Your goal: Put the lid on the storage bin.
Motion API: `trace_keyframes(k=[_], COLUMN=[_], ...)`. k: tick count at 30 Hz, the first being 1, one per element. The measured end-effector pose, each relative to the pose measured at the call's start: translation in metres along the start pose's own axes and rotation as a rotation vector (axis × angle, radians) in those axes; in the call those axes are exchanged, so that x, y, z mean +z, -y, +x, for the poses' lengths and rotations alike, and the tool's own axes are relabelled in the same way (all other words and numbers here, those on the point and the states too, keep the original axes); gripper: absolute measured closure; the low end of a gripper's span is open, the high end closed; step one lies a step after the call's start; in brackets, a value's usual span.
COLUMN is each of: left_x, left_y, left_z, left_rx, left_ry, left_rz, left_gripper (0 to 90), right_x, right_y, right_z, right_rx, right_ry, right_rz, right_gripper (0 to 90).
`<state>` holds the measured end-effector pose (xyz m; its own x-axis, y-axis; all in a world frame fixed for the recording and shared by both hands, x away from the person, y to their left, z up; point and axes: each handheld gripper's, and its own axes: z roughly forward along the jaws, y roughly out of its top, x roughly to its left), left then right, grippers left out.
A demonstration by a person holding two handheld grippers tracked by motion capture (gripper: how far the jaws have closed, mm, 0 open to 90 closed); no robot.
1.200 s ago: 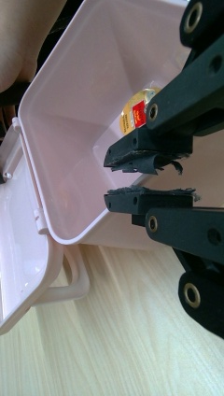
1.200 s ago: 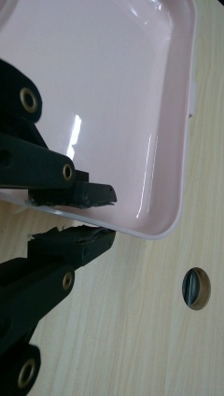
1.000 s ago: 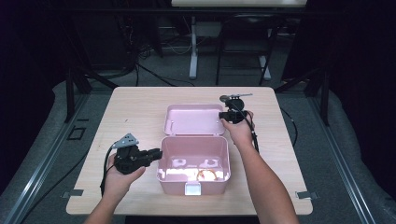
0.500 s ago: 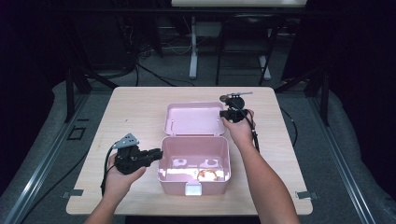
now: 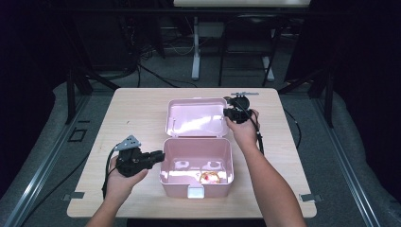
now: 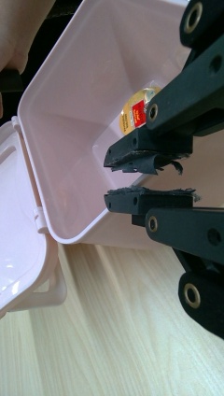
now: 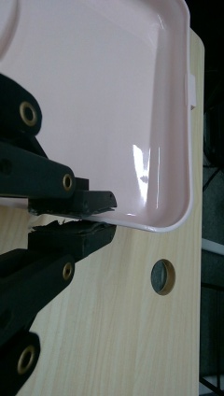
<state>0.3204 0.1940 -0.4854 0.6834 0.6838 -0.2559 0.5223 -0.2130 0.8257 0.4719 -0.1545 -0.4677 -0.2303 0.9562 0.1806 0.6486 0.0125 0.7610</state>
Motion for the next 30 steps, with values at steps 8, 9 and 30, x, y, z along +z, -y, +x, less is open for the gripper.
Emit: trace_keyframes(k=[8,9,30], left_x=[0.0,0.0,0.0], left_y=[0.0,0.0,0.0], left_z=[0.001,0.001,0.0], left_rx=[-0.001,-0.002,-0.014], left_ry=[0.002,0.002,0.001], left_rz=[-0.001,-0.001,-0.003], left_gripper=[76.8,76.8,76.7], right_x=[-0.01,-0.011,-0.045], right_y=[-0.003,-0.004,-0.008], right_z=[0.002,0.003,0.007], right_rx=[-0.012,-0.008,-0.024], right_ry=[-0.004,-0.008,-0.041], right_rz=[-0.049,-0.053,-0.139], right_gripper=[84.9,85.1,86.8])
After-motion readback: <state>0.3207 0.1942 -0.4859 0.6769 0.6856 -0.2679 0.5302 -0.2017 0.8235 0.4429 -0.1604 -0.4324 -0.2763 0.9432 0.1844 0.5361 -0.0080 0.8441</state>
